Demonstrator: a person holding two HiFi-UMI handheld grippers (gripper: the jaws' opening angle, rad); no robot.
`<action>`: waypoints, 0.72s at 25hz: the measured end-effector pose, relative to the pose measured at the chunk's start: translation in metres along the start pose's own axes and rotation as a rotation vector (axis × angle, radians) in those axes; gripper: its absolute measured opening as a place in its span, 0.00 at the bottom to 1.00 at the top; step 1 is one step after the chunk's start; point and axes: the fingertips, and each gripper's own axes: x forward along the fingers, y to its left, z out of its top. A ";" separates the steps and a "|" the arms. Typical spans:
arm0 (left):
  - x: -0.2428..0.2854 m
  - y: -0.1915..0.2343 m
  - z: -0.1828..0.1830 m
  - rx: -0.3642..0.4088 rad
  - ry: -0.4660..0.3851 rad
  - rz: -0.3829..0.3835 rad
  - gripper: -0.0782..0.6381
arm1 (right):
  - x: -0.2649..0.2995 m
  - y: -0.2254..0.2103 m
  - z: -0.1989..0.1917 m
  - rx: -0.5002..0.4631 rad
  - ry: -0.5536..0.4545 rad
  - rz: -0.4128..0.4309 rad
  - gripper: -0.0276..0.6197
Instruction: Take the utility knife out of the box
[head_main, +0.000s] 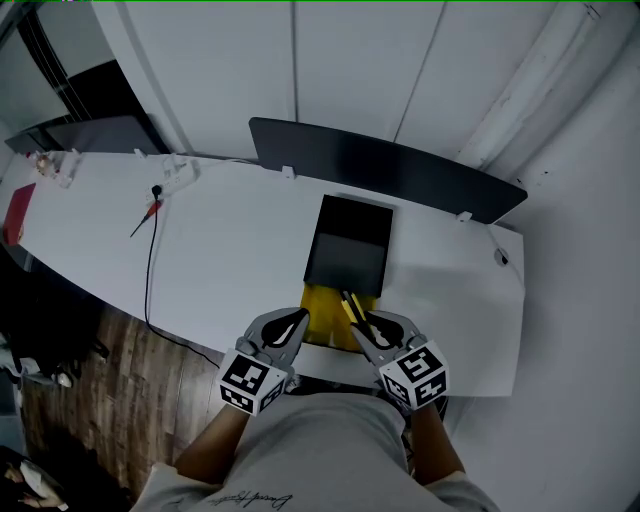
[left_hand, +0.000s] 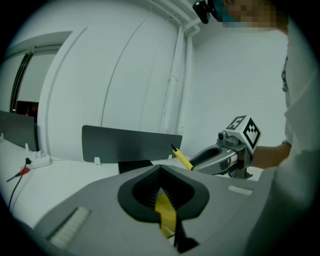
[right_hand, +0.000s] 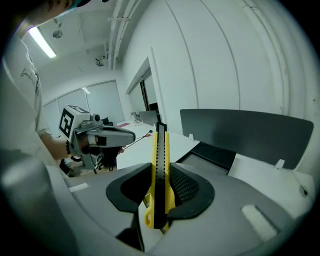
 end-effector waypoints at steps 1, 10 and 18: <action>0.000 0.000 0.001 0.000 -0.001 0.000 0.11 | 0.000 0.000 0.001 0.002 -0.002 0.002 0.25; 0.007 0.002 0.005 0.005 -0.010 -0.002 0.11 | 0.004 -0.004 0.002 -0.008 -0.002 0.007 0.25; 0.008 0.001 0.008 0.004 -0.016 0.000 0.11 | 0.004 -0.004 0.002 -0.009 0.003 0.013 0.24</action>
